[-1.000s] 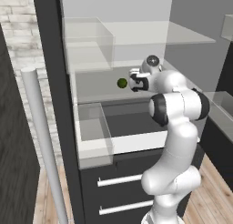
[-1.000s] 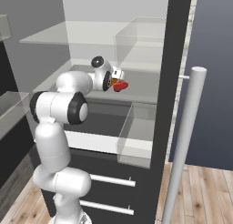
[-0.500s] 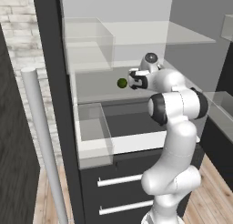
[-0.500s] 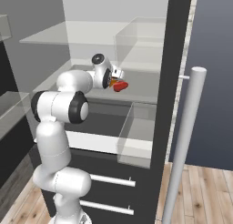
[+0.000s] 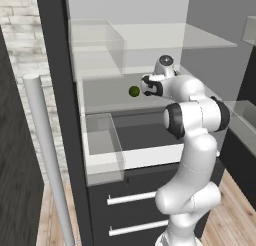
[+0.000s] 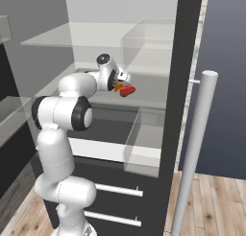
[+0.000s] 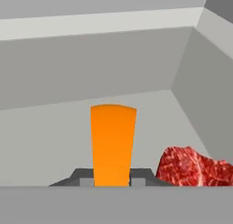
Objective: Take the cheese, steak, and lime from the fridge and place them on the plate on the dining counter to create an appetizer plate.
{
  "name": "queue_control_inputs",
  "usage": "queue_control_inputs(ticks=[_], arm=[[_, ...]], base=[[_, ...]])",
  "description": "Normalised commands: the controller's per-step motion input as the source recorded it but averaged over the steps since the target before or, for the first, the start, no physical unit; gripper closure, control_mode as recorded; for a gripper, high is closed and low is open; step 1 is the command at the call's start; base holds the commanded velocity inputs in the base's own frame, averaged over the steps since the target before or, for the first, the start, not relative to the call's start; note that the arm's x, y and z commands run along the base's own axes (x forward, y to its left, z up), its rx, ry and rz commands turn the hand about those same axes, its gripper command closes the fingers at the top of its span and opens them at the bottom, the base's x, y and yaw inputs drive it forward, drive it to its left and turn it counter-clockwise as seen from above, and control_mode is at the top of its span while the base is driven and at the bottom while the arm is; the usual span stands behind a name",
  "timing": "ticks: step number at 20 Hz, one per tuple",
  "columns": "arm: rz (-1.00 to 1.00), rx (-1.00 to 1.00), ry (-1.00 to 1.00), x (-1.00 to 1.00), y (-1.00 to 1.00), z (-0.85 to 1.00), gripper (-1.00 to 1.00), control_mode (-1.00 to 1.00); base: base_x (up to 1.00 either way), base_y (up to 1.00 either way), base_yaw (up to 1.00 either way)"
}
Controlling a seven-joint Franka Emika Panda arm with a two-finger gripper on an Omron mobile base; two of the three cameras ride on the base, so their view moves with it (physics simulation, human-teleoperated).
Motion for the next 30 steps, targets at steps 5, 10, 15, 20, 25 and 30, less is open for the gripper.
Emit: queue_control_inputs(ticks=[5,10,15,20,25,30], arm=[[0.0,0.02,-0.13,-0.8,0.0,0.0,1.0,-1.0],[0.0,0.05,-0.24,-1.0,0.0,0.1,1.0,-1.0],[0.03,0.04,-0.11,-1.0,0.0,0.32,1.0,-1.0],[0.04,0.01,0.0,-1.0,0.0,0.51,1.0,-1.0],[0.01,0.0,0.02,-1.0,0.0,0.78,1.0,-1.0],[0.0,0.0,0.12,-0.77,0.08,0.46,1.0,-1.0]], base=[[0.0,0.0,0.0],[0.0,0.0,0.0],[0.0,0.0,0.0],[0.0,0.0,0.0],[0.0,0.0,0.0],[0.0,0.0,0.0]])
